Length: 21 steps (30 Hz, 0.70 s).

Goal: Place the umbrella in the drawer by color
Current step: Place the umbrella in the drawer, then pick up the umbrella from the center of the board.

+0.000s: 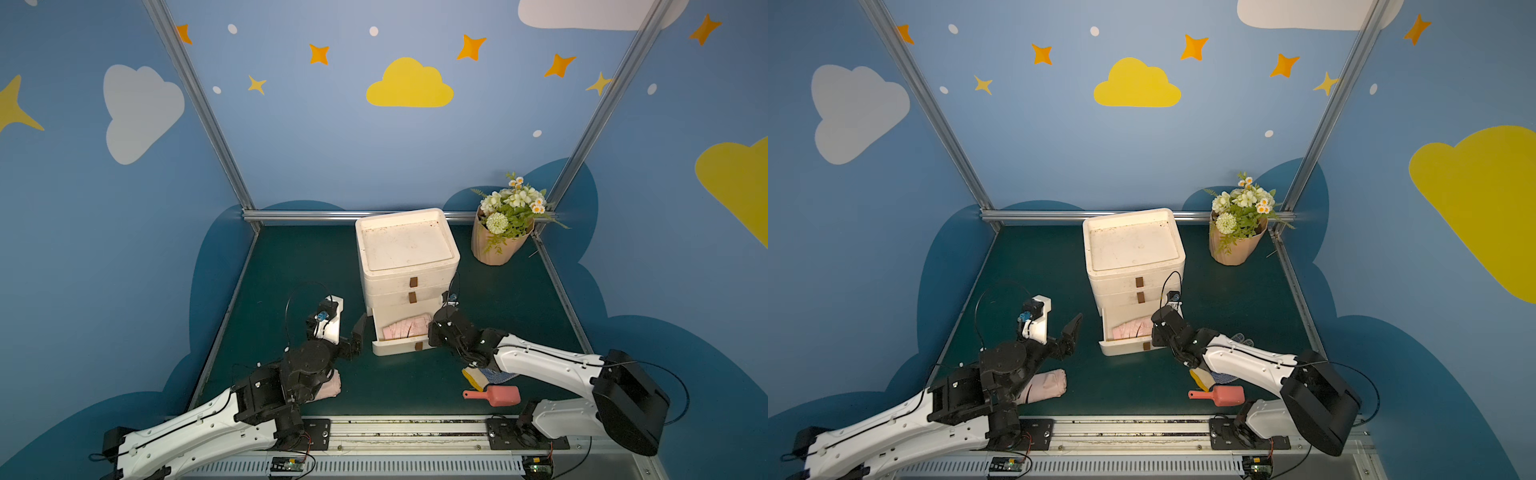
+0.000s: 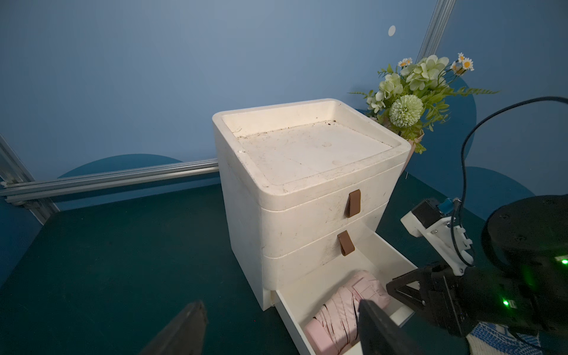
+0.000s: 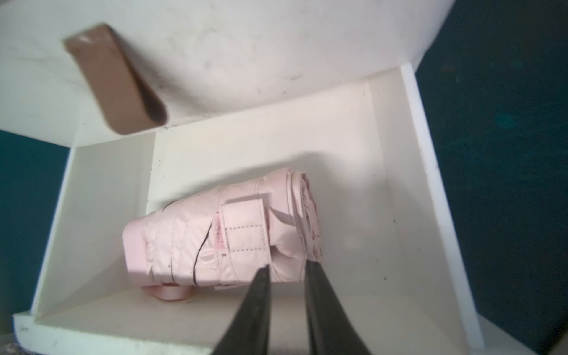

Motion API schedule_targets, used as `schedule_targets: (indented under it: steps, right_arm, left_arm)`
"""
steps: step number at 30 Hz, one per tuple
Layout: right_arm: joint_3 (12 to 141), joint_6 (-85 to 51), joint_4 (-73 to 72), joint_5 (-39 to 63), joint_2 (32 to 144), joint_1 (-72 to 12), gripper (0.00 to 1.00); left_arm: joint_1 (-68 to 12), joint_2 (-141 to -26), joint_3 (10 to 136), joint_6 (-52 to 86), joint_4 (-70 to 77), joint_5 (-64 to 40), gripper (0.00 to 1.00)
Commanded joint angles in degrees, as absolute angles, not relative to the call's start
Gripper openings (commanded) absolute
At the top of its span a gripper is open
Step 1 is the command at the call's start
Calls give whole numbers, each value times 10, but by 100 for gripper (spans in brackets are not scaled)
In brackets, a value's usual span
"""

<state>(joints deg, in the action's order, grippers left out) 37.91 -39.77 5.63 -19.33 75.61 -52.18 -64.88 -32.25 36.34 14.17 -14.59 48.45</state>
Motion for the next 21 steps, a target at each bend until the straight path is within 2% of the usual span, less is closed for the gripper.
schedule_targets:
  steps: [1, 5, 8, 11, 15, 21]
  right_arm:
    - [382, -358, 134, -191, 745, -522, 39]
    - [430, -299, 175, -190, 713, -526, 45]
    - [446, -229, 182, -177, 669, -534, 45]
    - [443, -133, 166, -109, 615, -540, 45]
    - [410, -83, 136, -38, 538, -544, 45]
    - [307, -53, 37, 22, 444, -545, 45]
  left_arm:
    - [-645, -322, 358, 150, -149, 494, 83]
    - [-643, -330, 369, 187, -191, 515, 83]
    - [-636, -348, 397, 286, -313, 541, 82]
    - [-618, -374, 418, 416, -451, 527, 81]
    - [-570, -422, 421, 541, -570, 427, 76]
    - [-508, -516, 407, 615, -639, 217, 70]
